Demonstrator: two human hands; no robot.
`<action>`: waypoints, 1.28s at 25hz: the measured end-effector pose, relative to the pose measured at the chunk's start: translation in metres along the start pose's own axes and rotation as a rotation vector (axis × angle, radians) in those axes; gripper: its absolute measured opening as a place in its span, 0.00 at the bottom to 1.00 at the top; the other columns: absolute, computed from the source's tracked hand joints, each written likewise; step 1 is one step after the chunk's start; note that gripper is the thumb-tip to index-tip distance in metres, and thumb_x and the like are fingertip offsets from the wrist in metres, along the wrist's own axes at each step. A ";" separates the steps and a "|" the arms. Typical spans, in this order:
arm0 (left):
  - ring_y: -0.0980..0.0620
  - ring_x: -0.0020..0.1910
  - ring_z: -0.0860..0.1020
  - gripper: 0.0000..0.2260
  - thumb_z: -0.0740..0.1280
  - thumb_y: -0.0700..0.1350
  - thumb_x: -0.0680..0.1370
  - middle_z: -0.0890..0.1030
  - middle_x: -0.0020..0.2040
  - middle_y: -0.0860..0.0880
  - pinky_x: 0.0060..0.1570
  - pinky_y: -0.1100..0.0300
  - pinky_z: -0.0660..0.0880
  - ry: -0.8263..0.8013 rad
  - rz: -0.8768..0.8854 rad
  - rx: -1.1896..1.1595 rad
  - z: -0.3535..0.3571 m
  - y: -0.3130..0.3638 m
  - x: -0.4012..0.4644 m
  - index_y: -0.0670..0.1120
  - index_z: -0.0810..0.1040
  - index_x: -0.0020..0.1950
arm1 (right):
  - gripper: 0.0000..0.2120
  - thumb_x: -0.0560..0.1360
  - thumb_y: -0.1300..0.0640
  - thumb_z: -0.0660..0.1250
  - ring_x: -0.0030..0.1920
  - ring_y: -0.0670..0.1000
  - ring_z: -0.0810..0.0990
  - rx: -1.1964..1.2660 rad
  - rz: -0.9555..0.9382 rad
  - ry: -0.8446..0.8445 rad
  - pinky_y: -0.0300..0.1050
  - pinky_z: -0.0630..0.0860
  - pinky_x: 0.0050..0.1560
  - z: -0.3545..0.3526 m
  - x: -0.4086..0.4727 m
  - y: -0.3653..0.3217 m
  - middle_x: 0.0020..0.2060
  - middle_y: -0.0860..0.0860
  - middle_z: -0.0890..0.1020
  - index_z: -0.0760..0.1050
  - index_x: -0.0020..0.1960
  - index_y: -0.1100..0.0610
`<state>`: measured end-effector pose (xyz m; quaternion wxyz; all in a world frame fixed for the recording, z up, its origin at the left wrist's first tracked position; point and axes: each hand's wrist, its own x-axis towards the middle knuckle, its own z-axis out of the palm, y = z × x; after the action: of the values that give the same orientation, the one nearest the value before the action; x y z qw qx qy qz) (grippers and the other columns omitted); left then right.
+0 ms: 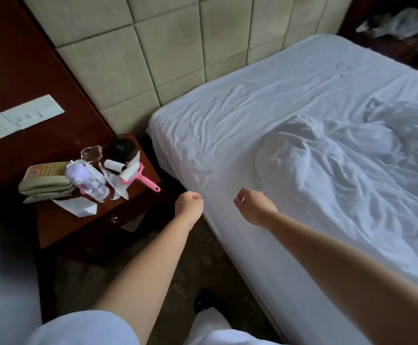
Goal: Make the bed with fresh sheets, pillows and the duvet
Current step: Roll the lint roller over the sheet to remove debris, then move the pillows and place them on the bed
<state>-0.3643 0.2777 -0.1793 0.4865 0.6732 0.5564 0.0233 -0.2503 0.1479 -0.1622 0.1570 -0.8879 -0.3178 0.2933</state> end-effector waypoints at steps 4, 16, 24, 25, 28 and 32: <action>0.43 0.49 0.80 0.09 0.59 0.38 0.73 0.82 0.47 0.45 0.54 0.51 0.78 -0.024 0.011 0.056 0.080 0.007 -0.076 0.49 0.75 0.39 | 0.13 0.81 0.51 0.55 0.47 0.58 0.78 0.014 0.004 0.017 0.47 0.75 0.45 -0.021 -0.071 0.092 0.49 0.55 0.79 0.74 0.55 0.58; 0.44 0.56 0.78 0.10 0.59 0.41 0.79 0.80 0.57 0.44 0.57 0.54 0.75 -0.356 0.230 0.392 0.266 -0.009 -0.232 0.45 0.77 0.57 | 0.13 0.80 0.51 0.56 0.52 0.59 0.78 0.085 0.375 0.200 0.45 0.70 0.45 -0.017 -0.240 0.292 0.53 0.57 0.79 0.75 0.54 0.58; 0.45 0.63 0.73 0.17 0.58 0.44 0.81 0.70 0.68 0.46 0.61 0.53 0.72 -0.491 0.516 0.596 0.356 -0.045 -0.358 0.46 0.70 0.70 | 0.12 0.80 0.51 0.56 0.53 0.60 0.77 0.096 0.526 0.254 0.46 0.70 0.44 0.010 -0.366 0.391 0.53 0.57 0.79 0.73 0.54 0.58; 0.45 0.63 0.73 0.17 0.58 0.44 0.80 0.70 0.68 0.46 0.61 0.53 0.72 -0.498 0.522 0.613 0.367 -0.048 -0.372 0.46 0.70 0.70 | 0.12 0.80 0.52 0.55 0.53 0.60 0.77 0.092 0.525 0.263 0.46 0.70 0.44 0.011 -0.378 0.406 0.53 0.57 0.79 0.73 0.54 0.58; 0.45 0.64 0.72 0.19 0.59 0.45 0.80 0.72 0.68 0.45 0.62 0.55 0.70 -0.509 0.518 0.677 0.406 -0.055 -0.421 0.46 0.68 0.71 | 0.12 0.80 0.53 0.56 0.55 0.59 0.75 0.094 0.474 0.283 0.46 0.70 0.47 0.012 -0.422 0.459 0.54 0.57 0.77 0.73 0.55 0.59; 0.44 0.66 0.71 0.20 0.59 0.45 0.81 0.71 0.69 0.44 0.63 0.55 0.68 -0.428 0.503 0.722 0.463 -0.070 -0.505 0.46 0.66 0.73 | 0.12 0.80 0.53 0.56 0.57 0.59 0.74 0.109 0.425 0.268 0.46 0.69 0.49 0.007 -0.496 0.541 0.57 0.56 0.76 0.72 0.57 0.58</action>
<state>-0.3419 -0.4096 -0.2124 0.3046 0.9022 0.2364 -0.1933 -0.3093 -0.5819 -0.2105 0.1803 -0.9559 -0.0841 0.2161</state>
